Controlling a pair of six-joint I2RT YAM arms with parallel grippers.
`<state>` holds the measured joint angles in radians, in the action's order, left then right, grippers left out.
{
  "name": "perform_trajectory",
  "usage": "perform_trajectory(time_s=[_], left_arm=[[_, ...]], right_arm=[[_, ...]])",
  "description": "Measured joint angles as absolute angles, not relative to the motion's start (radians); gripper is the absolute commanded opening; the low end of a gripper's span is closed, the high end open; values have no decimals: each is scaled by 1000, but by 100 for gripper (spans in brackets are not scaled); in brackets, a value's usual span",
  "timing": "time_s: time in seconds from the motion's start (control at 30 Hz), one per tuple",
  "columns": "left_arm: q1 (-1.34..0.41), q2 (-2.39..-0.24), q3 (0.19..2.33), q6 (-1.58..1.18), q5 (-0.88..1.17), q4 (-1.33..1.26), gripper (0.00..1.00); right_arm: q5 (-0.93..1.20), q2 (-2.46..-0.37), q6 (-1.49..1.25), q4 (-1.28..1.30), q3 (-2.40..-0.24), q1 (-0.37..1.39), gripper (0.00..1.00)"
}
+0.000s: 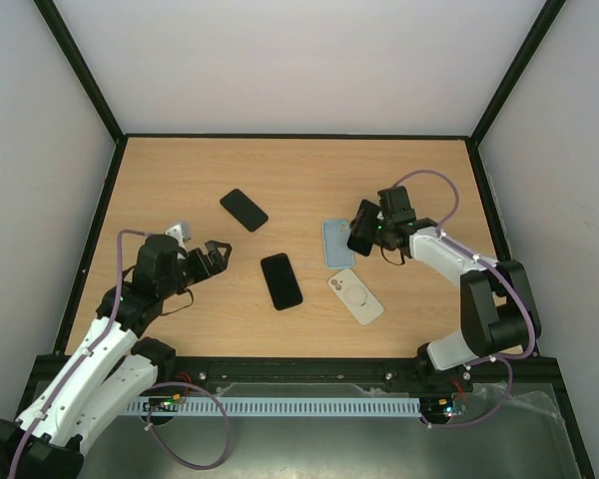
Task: Put the phone into the phone case
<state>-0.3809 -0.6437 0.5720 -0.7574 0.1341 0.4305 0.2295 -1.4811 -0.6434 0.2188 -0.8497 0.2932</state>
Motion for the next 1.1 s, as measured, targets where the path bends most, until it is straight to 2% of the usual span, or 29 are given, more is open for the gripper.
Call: perform_trajectory(time_s=[0.23,0.47,0.73,1.1], left_arm=[[-381,-656,571,-758,134,424,99],[-381,-656,570,-764,134,416,99],[-381,-649,554,-770,139,413,99],[-381,-633,554,-770,138,413,99]], right_arm=[[309,-1530,-508,205,-870,402,57],[297,-1575,-455,209,-919,486,57],[240,-1657,-426,205,-942,498,57],[196,-1677,-409,204,-941,498,62]])
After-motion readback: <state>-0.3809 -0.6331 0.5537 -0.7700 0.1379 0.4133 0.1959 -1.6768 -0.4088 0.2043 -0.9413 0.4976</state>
